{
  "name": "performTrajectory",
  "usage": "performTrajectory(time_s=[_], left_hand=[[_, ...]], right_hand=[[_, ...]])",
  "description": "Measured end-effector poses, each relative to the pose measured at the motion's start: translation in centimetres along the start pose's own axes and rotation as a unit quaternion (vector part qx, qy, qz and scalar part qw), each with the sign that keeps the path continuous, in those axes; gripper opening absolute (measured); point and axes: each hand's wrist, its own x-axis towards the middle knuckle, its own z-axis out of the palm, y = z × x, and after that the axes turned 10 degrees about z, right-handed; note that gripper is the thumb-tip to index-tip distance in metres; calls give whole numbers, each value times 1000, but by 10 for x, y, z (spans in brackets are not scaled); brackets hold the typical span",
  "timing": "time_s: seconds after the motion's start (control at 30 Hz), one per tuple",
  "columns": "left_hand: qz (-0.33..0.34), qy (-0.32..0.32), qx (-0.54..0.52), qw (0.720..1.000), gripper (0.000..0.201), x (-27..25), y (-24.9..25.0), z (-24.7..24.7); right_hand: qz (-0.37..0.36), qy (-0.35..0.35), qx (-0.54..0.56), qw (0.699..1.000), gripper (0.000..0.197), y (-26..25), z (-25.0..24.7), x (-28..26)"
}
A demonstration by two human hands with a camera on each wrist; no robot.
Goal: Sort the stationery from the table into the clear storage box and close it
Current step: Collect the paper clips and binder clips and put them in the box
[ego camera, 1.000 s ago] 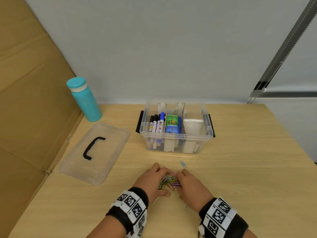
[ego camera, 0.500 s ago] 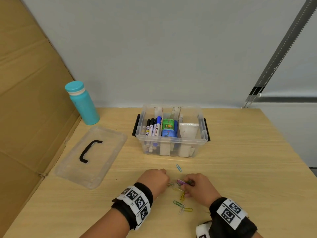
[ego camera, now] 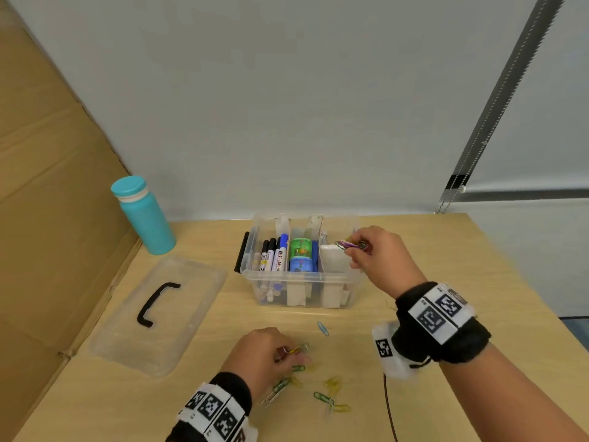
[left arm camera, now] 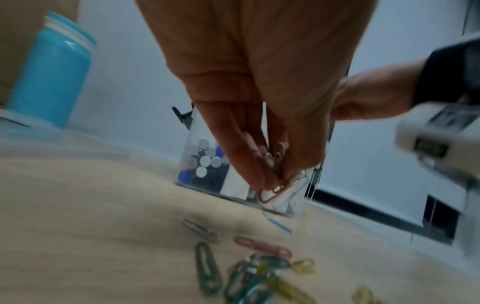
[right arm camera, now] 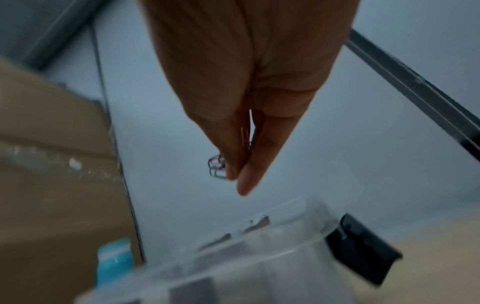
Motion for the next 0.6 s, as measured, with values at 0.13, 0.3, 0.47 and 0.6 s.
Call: performTrajectory(time_s=[0.13, 0.3, 0.47, 0.6], left_hand=[[31, 103, -103, 989, 26, -3, 12, -19], [80, 176, -84, 978, 18, 30, 46, -58], [92, 195, -22, 976, 18, 91, 70, -82], [26, 43, 81, 995, 21, 137, 67, -72]], right_hand=[[18, -104, -227, 968, 27, 0, 15, 22], [-40, 2, -125, 991, 33, 8, 4, -3], [-86, 83, -29, 992, 18, 45, -4, -44], [-62, 39, -42, 996, 17, 78, 0, -65]])
